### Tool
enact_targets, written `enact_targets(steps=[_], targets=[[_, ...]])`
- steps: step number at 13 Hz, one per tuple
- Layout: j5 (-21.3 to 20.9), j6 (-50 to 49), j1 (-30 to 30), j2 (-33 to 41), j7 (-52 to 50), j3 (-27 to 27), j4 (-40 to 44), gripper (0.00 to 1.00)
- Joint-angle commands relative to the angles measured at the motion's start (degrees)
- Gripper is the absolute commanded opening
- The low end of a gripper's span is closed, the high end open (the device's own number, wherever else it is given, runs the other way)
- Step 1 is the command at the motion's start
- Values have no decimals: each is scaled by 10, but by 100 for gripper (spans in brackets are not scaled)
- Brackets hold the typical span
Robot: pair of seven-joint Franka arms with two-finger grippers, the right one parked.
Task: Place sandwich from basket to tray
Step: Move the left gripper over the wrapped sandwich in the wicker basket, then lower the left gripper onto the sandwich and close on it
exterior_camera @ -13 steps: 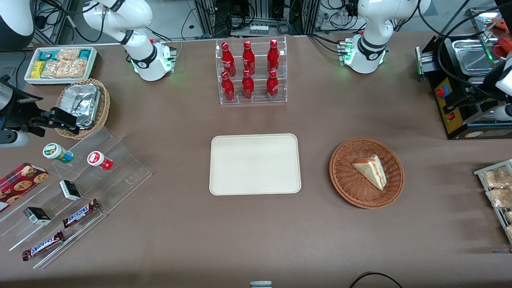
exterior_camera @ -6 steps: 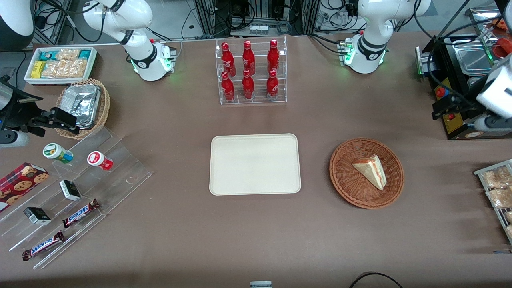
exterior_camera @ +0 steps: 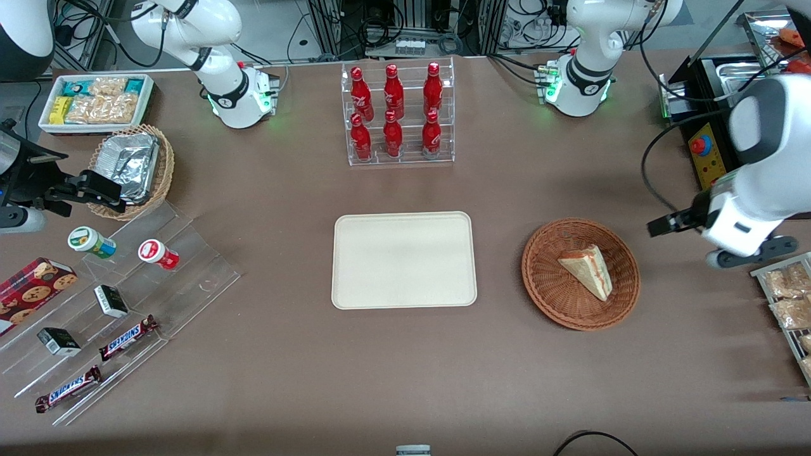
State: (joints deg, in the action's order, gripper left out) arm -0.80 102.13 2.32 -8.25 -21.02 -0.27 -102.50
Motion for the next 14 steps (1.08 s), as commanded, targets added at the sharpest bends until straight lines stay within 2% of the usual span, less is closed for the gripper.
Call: enact_targets(steps=[1,3,4,5,8,14], targets=[[1,36,24,-9,-125,0,-11,100],[7,58,26,-22,-153,0,-16,100],[29,75,26,-36,-218,0,-16,100],[27,104,28,-49,-268,0,-21,100],[33,172,40,-52,-314,0,-63,100],[26,210,52,-87,-326,1,-95,100]])
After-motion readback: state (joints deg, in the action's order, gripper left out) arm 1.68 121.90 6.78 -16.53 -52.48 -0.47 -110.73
